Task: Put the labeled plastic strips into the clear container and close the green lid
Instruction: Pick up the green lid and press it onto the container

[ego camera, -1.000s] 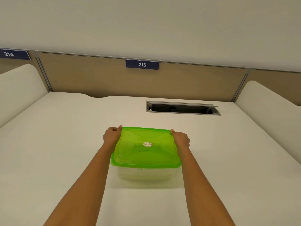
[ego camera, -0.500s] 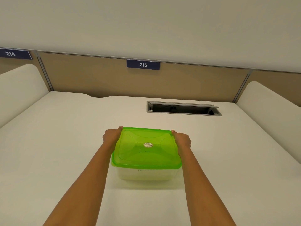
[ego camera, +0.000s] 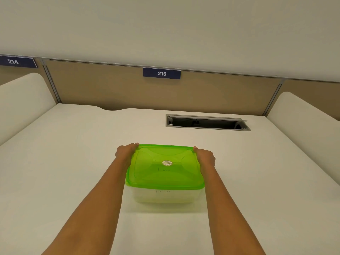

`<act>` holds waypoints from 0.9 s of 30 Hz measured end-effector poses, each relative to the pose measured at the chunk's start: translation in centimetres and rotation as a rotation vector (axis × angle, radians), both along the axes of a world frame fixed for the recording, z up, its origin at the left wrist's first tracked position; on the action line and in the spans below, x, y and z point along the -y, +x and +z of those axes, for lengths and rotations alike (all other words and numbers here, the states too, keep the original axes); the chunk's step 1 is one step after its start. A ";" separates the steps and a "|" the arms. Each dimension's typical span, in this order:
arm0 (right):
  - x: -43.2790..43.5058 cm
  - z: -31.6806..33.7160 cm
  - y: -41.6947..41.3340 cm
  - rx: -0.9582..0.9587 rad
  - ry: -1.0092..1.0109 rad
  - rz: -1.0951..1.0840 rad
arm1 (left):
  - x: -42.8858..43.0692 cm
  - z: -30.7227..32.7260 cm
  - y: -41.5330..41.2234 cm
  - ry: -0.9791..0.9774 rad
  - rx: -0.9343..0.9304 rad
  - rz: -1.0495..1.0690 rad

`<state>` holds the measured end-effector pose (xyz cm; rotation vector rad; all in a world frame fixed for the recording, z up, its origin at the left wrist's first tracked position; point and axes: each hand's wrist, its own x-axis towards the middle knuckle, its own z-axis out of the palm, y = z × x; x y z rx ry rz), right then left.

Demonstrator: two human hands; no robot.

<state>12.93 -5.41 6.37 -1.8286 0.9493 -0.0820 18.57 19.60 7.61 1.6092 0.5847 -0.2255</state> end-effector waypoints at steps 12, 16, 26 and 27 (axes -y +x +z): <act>-0.2 0.3 -0.4 -0.010 0.010 -0.002 | 1.4 0.5 -1.5 0.507 0.192 -0.164; 0.0 0.9 -0.7 -0.016 -0.077 0.069 | 1.9 0.1 -2.6 0.765 0.235 -0.314; 1.6 0.6 -2.6 0.150 0.106 0.049 | 3.5 -1.1 -7.3 1.104 0.480 -0.495; 1.7 0.5 -3.0 0.159 0.154 0.048 | 3.7 -1.3 -7.7 1.111 0.484 -0.491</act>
